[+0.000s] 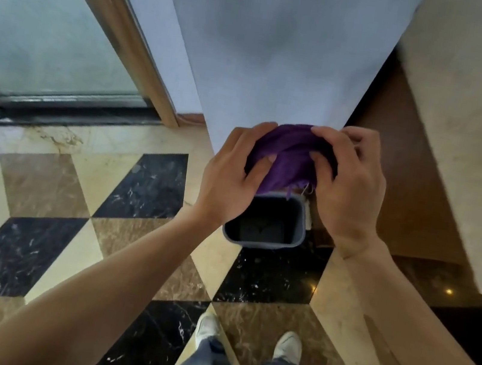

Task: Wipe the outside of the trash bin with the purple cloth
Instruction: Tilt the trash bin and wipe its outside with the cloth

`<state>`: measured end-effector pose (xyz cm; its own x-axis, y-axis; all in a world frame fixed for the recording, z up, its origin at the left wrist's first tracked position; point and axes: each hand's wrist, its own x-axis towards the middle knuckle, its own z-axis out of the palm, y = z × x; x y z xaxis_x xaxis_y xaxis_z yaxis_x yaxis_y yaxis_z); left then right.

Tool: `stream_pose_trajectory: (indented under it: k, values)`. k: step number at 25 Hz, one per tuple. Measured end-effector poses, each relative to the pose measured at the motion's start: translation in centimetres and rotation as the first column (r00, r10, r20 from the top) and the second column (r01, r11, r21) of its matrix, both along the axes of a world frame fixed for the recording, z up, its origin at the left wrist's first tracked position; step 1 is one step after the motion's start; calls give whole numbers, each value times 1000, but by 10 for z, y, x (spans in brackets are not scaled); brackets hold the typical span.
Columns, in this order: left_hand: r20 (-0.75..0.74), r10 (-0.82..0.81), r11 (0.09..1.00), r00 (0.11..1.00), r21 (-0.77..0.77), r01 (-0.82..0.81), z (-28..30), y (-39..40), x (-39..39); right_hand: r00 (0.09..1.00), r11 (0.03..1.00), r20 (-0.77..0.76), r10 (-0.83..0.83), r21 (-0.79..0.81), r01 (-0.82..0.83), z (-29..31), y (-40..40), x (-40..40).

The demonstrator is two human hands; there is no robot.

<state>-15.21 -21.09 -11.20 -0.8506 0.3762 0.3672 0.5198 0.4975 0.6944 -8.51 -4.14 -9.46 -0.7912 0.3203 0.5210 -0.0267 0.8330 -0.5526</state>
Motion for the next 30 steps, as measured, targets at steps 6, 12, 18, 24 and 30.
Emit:
stream_pose_trajectory:
  k: [6, 12, 18, 24, 30]
  values:
    - [-47, -46, 999, 998, 8, 46, -208, 30, 6, 1000, 999, 13, -18, -30, 18, -220, 24, 14]
    - [-142, -96, 993, 985, 58, 105, -363, 43, 15, 997, 998, -75, 32, 52, -28, -371, 39, 24]
    - [-236, -58, 979, 970, 178, 101, -430, 53, 4, 991, 998, -124, 50, 44, -44, -450, 22, 14]
    - [96, -159, 954, 983, 270, 128, -435, 44, 21, 994, 995, 68, 86, -57, -82, -458, 3, 34]
    - [263, -415, 880, 871, 360, 311, -432, 58, 42, 996, 1000, -84, -15, 26, 18, -468, 14, 43]
